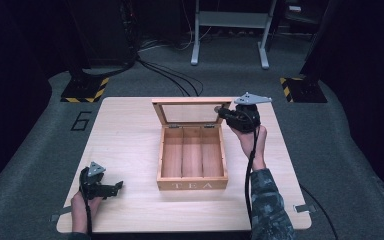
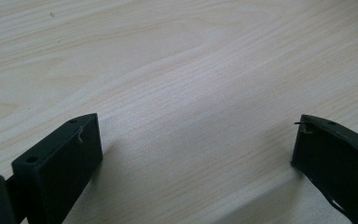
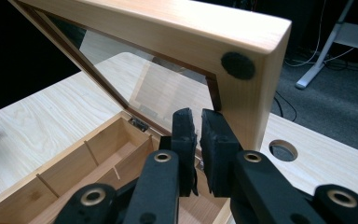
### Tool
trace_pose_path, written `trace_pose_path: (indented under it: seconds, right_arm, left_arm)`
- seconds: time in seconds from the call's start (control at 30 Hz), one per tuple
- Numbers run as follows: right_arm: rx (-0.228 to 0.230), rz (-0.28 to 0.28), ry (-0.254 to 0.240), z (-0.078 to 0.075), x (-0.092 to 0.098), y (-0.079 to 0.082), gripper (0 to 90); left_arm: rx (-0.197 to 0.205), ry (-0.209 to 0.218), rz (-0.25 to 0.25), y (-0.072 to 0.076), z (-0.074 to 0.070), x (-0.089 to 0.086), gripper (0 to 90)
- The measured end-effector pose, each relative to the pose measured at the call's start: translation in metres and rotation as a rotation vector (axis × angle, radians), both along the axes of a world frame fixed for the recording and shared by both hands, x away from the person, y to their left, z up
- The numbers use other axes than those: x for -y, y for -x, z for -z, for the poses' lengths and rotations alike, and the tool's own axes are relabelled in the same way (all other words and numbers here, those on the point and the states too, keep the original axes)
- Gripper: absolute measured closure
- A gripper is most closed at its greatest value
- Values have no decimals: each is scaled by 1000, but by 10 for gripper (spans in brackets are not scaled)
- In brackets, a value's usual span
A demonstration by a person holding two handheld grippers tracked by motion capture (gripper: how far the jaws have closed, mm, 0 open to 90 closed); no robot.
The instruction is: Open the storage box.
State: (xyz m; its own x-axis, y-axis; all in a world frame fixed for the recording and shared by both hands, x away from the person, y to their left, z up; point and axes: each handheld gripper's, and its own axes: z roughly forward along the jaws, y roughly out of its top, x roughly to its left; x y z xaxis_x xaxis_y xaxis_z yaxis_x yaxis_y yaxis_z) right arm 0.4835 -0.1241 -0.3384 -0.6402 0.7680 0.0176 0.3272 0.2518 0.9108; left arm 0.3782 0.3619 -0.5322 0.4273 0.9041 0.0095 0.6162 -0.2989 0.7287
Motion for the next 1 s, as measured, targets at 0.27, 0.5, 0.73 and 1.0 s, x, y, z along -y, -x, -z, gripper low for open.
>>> trace_pose_path:
  seconds: [0.27, 0.5, 0.73, 1.0]
  right_arm:
    - [4, -8, -9, 5, 2, 9, 834]
    - [15, -17, -24, 11, 4, 21, 835]
    - [15, -30, -30, 23, 7, 37, 835]
    - [6, -51, -34, 40, 8, 55, 835]
  left_arm:
    - [2, 0, 0, 0, 0, 0, 13]
    - [0, -5, 4, 0, 0, 0, 13]
    - [0, -3, 3, 0, 0, 0, 13]
    - [3, -1, 1, 0, 0, 0, 13]
